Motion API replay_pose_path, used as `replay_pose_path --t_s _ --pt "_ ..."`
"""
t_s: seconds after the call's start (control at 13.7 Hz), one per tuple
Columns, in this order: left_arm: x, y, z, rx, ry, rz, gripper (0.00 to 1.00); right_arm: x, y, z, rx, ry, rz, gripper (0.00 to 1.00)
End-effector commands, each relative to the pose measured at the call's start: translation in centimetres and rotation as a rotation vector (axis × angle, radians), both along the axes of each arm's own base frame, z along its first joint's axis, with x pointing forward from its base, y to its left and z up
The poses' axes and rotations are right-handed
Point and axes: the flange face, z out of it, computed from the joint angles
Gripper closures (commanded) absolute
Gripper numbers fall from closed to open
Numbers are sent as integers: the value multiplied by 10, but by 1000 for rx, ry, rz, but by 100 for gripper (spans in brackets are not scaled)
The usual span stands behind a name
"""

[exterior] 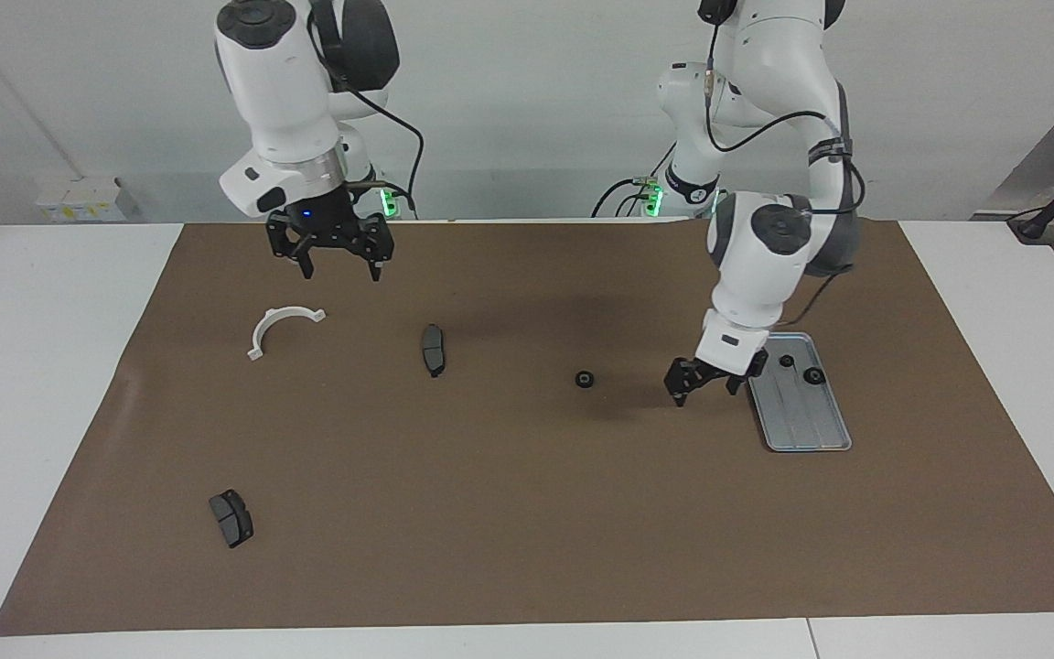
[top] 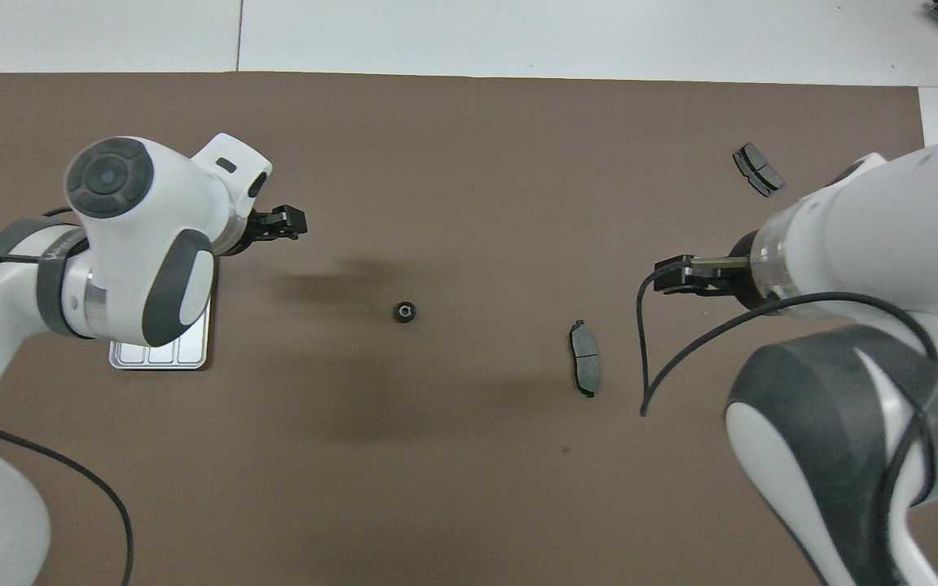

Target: Place bearing gear from tray to pile

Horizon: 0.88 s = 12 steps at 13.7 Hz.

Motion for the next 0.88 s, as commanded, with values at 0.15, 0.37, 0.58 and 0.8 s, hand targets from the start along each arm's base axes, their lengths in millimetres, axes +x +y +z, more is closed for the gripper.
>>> replay_pose_path --t_s 0.15,0.37,0.58,0.8 --pt "-17 98 -19 34 93 -158 0 2 98 -73 51 -16 -30 0" --pt "-45 136 -42 28 148 -205 0 4 153 -125 84 -36 -43 0" --pt "-65 153 -55 22 170 -213 5 -1 191 -159 101 -51 -74 0" --pt "-77 152 -66 22 165 -213 11 -6 230 -187 124 -59 -88 0"
